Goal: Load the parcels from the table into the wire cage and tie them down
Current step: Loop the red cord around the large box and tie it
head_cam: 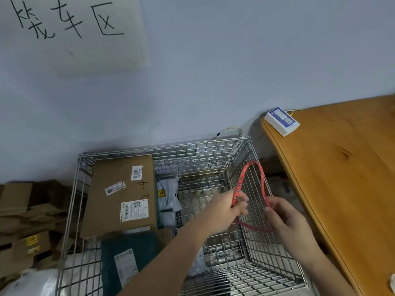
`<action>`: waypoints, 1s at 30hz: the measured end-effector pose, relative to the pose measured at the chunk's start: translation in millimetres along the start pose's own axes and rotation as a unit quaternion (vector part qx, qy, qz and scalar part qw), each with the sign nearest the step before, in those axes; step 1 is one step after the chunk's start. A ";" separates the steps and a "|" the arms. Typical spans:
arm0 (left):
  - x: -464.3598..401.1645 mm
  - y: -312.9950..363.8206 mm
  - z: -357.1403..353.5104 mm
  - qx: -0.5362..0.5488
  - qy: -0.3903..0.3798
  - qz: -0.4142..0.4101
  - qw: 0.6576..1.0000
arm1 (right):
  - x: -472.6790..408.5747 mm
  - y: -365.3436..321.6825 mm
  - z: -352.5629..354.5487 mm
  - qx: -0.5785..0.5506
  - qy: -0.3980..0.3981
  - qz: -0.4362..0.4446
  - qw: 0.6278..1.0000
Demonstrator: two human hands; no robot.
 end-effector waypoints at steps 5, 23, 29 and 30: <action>4.3 -8.9 -6.1 -0.016 0.009 -0.006 1.000 | -22.4 26.4 -44.2 0.003 -0.138 -0.070 0.988; 16.1 -57.8 -33.3 0.004 -0.029 0.102 0.994 | -34.7 112.7 -78.9 0.258 -0.159 -0.129 0.944; 11.8 -30.2 -20.7 0.025 0.005 0.029 0.999 | -31.3 106.7 -49.1 0.183 -0.101 -0.092 0.974; 11.1 -24.8 -18.3 0.026 0.008 0.019 0.999 | -29.2 104.0 -42.8 0.177 -0.088 -0.080 0.977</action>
Point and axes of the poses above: each hand's wrist, its own x-axis away from the middle knuckle, its own z-axis out of the back of the hand, y = z × x, the point moved 5 cm from there along -x, towards the middle knuckle, and after that the axes turned 4 degrees about -z, right-handed, at the moved point
